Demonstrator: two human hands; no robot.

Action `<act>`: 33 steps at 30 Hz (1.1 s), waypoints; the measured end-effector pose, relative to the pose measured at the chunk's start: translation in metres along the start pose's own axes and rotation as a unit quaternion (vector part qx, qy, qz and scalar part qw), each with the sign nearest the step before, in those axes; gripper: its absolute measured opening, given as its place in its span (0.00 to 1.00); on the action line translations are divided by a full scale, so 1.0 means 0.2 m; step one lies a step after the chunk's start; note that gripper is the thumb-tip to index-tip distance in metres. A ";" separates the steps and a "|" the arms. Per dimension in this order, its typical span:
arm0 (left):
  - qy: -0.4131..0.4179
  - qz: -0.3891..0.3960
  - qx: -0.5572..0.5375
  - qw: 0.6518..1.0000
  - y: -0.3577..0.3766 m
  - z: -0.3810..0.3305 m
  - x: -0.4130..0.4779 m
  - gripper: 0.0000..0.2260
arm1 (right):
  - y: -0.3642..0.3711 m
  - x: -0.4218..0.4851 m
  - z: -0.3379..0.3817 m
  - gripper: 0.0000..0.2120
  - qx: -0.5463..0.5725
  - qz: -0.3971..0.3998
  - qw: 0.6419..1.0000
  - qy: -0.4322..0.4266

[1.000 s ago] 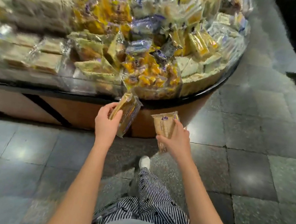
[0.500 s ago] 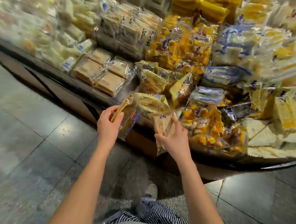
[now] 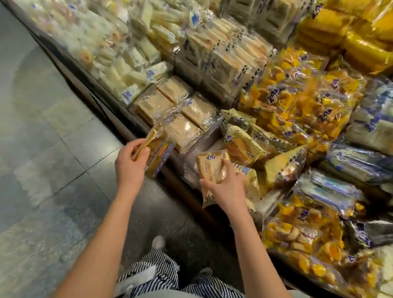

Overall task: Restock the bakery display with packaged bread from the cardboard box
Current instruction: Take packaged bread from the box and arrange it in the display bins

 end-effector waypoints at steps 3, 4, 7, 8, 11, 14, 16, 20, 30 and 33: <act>-0.020 -0.010 -0.010 1.000 -0.02 0.04 0.12 0.10 | 0.07 0.10 0.05 0.42 -0.016 0.005 1.000 0.002; -0.022 -0.007 -0.008 1.000 -0.03 0.05 0.16 0.09 | 0.10 0.13 0.07 0.42 -0.022 0.006 1.000 0.006; -0.016 0.007 -0.007 1.000 -0.04 0.07 0.31 0.09 | 0.17 0.26 0.18 0.42 -0.037 -0.004 0.999 0.001; -0.018 0.009 -0.002 1.000 -0.04 0.08 0.37 0.09 | 0.20 0.30 0.21 0.42 -0.046 -0.009 0.999 -0.002; -0.012 0.023 0.013 1.000 -0.05 0.08 0.59 0.09 | 0.31 0.45 0.32 0.43 -0.063 -0.013 0.998 -0.002; 0.003 0.045 0.004 0.999 -0.07 0.04 0.86 0.11 | 0.43 0.59 0.46 0.42 -0.051 -0.017 0.999 -0.001; 0.021 0.059 -0.003 0.998 -0.08 0.02 1.02 0.10 | 0.50 0.68 0.55 0.39 -0.105 -0.041 0.994 -0.015; 0.036 0.087 -0.003 0.996 -0.06 -0.03 1.29 0.10 | 0.62 0.86 0.63 0.36 -0.215 -0.058 0.975 -0.002; 0.098 0.178 0.001 0.979 0.18 -0.13 1.62 0.10 | 0.81 0.90 0.64 0.32 -0.224 -0.092 0.969 0.050; 0.120 0.207 0.002 0.971 0.24 -0.15 1.65 0.10 | 0.86 0.91 0.61 0.30 -0.239 -0.084 0.966 0.061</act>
Point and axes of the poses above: each hand's wrist, its own x-axis towards the middle knuckle, its own y-axis out of the palm, z = x × y, the point moved 6 cm from there along x, towards the middle knuckle, and after that the axes turned 2 degrees about y, right-handed, at the moved point
